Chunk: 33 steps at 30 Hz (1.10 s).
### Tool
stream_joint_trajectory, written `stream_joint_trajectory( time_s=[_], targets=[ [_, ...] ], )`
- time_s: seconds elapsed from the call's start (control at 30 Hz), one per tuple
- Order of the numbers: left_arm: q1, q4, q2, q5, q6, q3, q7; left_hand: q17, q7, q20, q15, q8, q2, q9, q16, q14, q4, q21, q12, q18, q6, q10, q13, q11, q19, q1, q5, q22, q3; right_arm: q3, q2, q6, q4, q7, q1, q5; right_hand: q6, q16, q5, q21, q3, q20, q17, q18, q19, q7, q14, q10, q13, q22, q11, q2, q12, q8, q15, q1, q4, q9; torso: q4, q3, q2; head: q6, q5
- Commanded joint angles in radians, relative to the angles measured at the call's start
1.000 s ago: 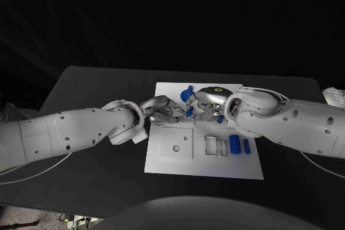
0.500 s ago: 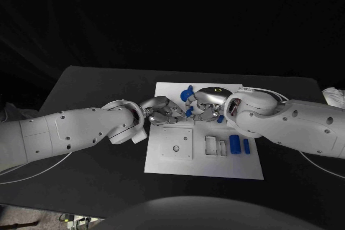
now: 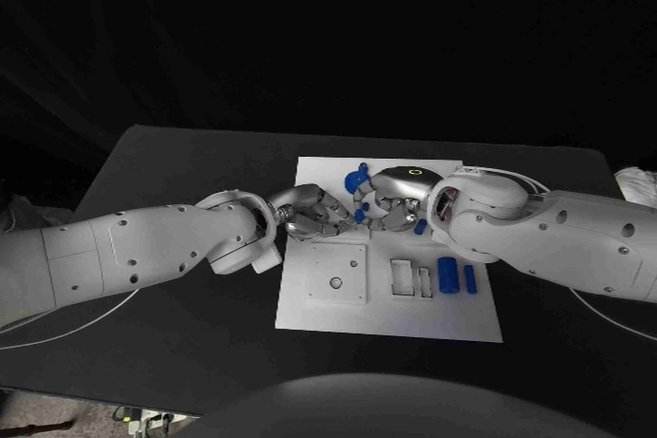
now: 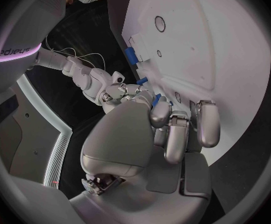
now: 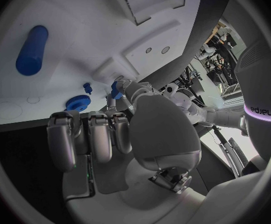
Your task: Assemble the parts on the task board
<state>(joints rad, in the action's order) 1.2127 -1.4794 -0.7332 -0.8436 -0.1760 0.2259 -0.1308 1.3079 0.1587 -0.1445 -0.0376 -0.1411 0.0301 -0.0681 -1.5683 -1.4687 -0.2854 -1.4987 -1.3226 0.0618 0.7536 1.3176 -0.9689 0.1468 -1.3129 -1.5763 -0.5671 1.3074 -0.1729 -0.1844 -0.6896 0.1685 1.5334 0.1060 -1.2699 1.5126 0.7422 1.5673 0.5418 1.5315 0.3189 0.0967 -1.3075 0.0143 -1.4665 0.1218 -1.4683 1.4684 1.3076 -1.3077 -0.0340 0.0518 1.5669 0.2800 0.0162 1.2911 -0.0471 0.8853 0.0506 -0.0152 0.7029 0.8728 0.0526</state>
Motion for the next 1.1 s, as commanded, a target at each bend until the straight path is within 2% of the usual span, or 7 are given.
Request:
stream_joint_trajectory(
  time_s=[0.03, 0.33, 1.1],
  targets=[
    [-0.001, 0.000, 0.003, 0.000, 0.018, -0.001, 0.000, 0.263, -0.001, -0.001, 0.002, 0.005, -0.001, 0.000, -0.002, -0.102, 0.000, 0.006, -0.248, -0.001, -0.009, 0.253, -0.602, -0.071, 0.009, 0.010, 0.006, 0.037, -0.007, 0.000, 0.002, -0.005, -0.001, -0.004, 0.002, 0.001, 0.009, 0.003, 0.006, 0.004, 0.002, 0.003, -0.263, -0.002, -0.070, 0.001, -0.103, 0.102, 0.263, -0.247, -0.007, -0.004, 0.004, 0.006, -0.005, -0.003, 0.006, 0.000, 0.0005, -0.0003, 0.000, 0.000, 0.001],
    [-0.001, 0.005, 0.005, 0.000, 0.018, -0.001, -0.001, 0.263, -0.002, -0.001, 0.002, 0.008, -0.002, 0.001, -0.002, -0.102, 0.000, 0.008, -0.248, 0.000, -0.015, 0.253, -0.602, -0.071, 0.015, 0.011, 0.006, 0.034, -0.012, 0.000, 0.002, -0.006, -0.003, -0.004, 0.007, 0.000, 0.010, 0.003, 0.005, 0.004, 0.003, 0.003, -0.263, -0.002, -0.070, 0.001, -0.103, 0.102, 0.263, -0.247, -0.007, -0.004, 0.004, 0.007, -0.005, -0.004, 0.006, 0.000, 0.0003, 0.0006, 0.000, 0.000, 0.003],
    [-0.005, 0.012, 0.013, 0.000, 0.034, -0.001, -0.003, 0.263, -0.008, -0.001, 0.004, 0.012, -0.002, 0.001, -0.002, -0.102, -0.001, 0.011, -0.248, 0.002, -0.025, 0.253, -0.602, -0.074, 0.025, 0.015, 0.009, 0.028, -0.020, 0.000, 0.008, 0.013, -0.016, 0.001, 0.012, 0.000, 0.012, 0.003, 0.003, 0.003, 0.004, 0.003, -0.263, -0.002, -0.069, 0.001, -0.103, 0.102, 0.263, -0.247, -0.007, -0.007, 0.004, 0.008, -0.005, -0.005, 0.005, 0.000, -0.0001, -0.0001, 0.000, 0.000, 0.006]
  ],
)
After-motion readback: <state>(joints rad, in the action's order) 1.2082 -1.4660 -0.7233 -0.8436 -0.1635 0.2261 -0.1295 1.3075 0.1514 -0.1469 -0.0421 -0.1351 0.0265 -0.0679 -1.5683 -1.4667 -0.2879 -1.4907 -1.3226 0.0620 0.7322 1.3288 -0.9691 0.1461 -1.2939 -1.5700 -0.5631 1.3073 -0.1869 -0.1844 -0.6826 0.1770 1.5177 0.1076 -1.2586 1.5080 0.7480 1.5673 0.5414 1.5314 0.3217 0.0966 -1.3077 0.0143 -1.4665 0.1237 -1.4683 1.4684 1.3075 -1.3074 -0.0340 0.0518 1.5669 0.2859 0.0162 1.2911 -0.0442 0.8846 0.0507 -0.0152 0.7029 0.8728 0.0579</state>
